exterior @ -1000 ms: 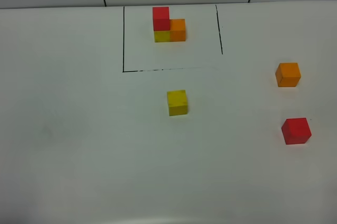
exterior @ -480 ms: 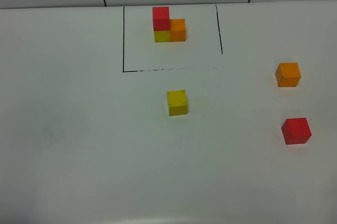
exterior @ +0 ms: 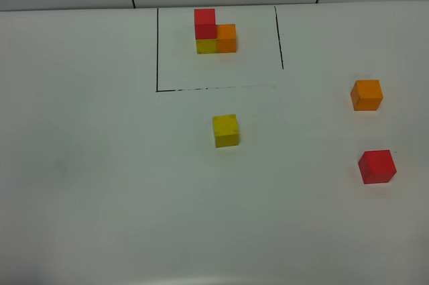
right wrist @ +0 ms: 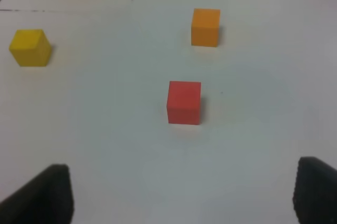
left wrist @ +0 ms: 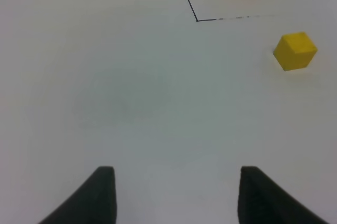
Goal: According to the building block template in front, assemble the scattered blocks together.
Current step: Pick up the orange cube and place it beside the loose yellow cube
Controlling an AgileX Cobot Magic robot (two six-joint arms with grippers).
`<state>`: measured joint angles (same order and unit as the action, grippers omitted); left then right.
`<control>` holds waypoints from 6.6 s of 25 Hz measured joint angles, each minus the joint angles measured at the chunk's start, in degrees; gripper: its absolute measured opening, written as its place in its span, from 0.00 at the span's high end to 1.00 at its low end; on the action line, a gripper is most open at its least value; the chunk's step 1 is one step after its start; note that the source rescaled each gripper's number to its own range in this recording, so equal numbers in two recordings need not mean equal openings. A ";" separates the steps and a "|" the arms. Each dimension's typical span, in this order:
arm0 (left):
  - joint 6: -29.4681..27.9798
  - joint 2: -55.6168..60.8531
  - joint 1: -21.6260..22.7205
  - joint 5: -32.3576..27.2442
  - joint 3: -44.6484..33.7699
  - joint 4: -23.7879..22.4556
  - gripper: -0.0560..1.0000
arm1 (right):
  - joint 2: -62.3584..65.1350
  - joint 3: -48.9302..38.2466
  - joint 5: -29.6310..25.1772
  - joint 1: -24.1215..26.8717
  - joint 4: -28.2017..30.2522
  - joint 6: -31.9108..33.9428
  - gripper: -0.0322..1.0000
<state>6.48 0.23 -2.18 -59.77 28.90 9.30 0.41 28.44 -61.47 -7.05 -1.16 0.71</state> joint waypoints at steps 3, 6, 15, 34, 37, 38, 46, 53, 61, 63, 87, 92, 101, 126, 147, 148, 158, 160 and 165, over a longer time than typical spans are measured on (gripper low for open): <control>0.00 0.00 0.00 0.00 0.00 0.00 0.82 | 0.00 0.00 0.00 0.00 0.00 0.00 0.28; 0.00 0.00 0.00 0.00 0.00 0.00 0.82 | 0.00 0.00 0.00 0.00 0.00 0.00 0.28; 0.00 0.00 0.00 0.05 0.00 0.04 0.83 | 0.00 0.00 0.00 0.00 0.00 0.00 0.28; 0.00 0.00 0.00 0.05 0.00 0.04 0.83 | -37.26 14.40 3.28 0.00 8.51 1.51 0.00; 0.00 0.00 0.00 0.05 0.00 0.04 0.83 | -47.64 18.40 3.95 0.00 8.55 1.51 0.00; 0.00 0.00 0.00 0.05 0.00 0.04 0.83 | -50.22 19.54 4.20 0.00 8.50 1.52 0.00; 0.00 0.00 0.00 0.05 0.00 0.04 0.83 | -69.25 24.81 8.31 0.00 7.76 1.45 0.00; 0.00 0.00 0.00 0.05 0.00 0.04 0.83 | -81.24 30.26 10.97 0.00 4.04 -0.19 0.00; 0.00 0.00 0.00 0.05 0.00 0.04 0.83 | -85.81 30.67 14.77 0.00 5.03 -0.30 0.00; 0.00 0.00 0.00 0.05 0.00 0.04 0.83 | -87.56 31.90 15.21 0.00 5.03 -0.30 0.00; 0.00 0.00 0.05 0.05 0.00 0.04 0.83 | -122.74 59.61 12.54 6.05 1.16 2.14 0.00; 0.00 0.00 0.05 0.05 0.00 0.04 0.83 | -124.82 59.65 12.34 6.59 -0.42 -0.13 0.03; 0.00 -0.09 0.05 0.05 0.00 0.04 0.83 | -124.98 60.18 12.66 6.65 0.11 -0.32 0.92; 0.00 -0.09 0.05 0.05 0.00 0.04 0.83 | -117.03 60.27 0.82 -22.11 4.41 -51.01 0.96; 0.00 -0.09 0.05 0.05 0.00 0.04 0.83 | -130.24 71.64 -0.19 -22.46 3.93 -58.58 0.96; 0.00 -0.09 0.05 0.05 0.00 0.04 0.83 | -130.24 71.64 -0.03 -22.46 3.93 -58.58 0.96; 0.00 -0.09 0.05 0.05 0.00 0.04 0.83 | -131.37 72.09 0.73 -22.46 2.48 -58.96 0.96; 0.00 -0.09 0.05 0.05 0.00 0.04 0.83 | -131.56 72.09 0.79 -22.46 2.48 -59.13 0.96; 0.00 -0.09 0.05 0.05 0.00 0.04 0.83 | -131.61 72.09 0.79 -22.46 2.15 -59.18 0.96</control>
<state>6.48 0.14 -2.13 -59.72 28.90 9.34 -131.20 100.54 -60.68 -29.51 1.00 -58.47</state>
